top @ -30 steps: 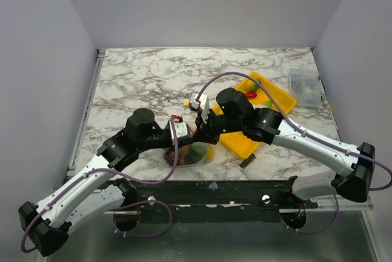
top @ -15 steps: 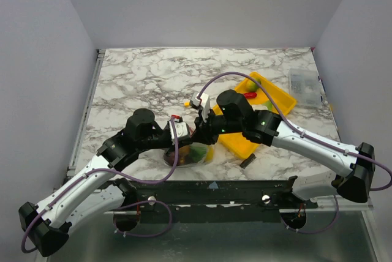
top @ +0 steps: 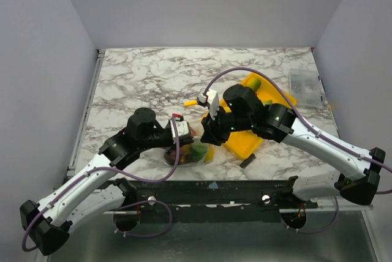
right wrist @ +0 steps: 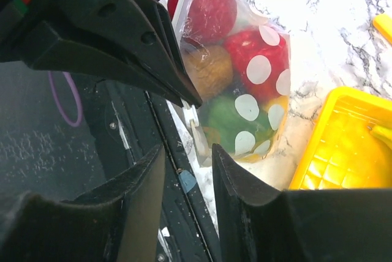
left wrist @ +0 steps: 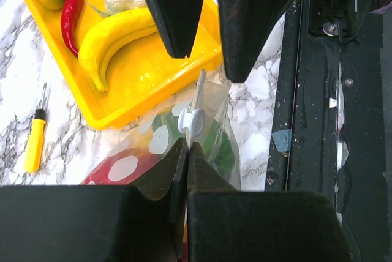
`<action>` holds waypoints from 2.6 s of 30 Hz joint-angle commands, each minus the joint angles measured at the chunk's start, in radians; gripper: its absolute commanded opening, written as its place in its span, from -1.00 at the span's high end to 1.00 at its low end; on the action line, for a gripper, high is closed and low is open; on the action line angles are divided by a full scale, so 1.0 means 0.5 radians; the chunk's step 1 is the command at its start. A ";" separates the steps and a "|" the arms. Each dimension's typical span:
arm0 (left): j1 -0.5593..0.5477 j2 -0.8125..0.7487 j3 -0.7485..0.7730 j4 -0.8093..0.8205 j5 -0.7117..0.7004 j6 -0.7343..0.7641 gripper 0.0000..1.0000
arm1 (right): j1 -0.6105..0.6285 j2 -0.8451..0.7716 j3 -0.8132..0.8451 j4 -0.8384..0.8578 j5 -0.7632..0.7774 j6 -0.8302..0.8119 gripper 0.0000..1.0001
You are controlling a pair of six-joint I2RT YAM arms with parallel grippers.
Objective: Place the food in the zip-top bag and seal the zipper
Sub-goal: Zip the zipper food storage bag at the center of the board.
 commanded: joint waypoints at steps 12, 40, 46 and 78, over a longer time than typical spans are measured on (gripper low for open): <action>-0.001 -0.058 0.009 0.044 0.000 -0.036 1.00 | 0.010 0.317 0.211 -0.233 -0.158 -0.219 0.42; 0.030 -0.065 0.023 0.140 0.242 -0.141 0.59 | 0.010 0.246 0.053 0.069 -0.192 -0.161 0.99; 0.054 -0.072 0.021 0.179 0.283 -0.167 0.83 | 0.013 0.223 0.031 0.109 -0.130 -0.138 0.99; 0.076 -0.355 0.031 -0.081 -0.145 -0.330 1.00 | 0.008 -0.037 -0.494 0.671 1.090 0.777 0.99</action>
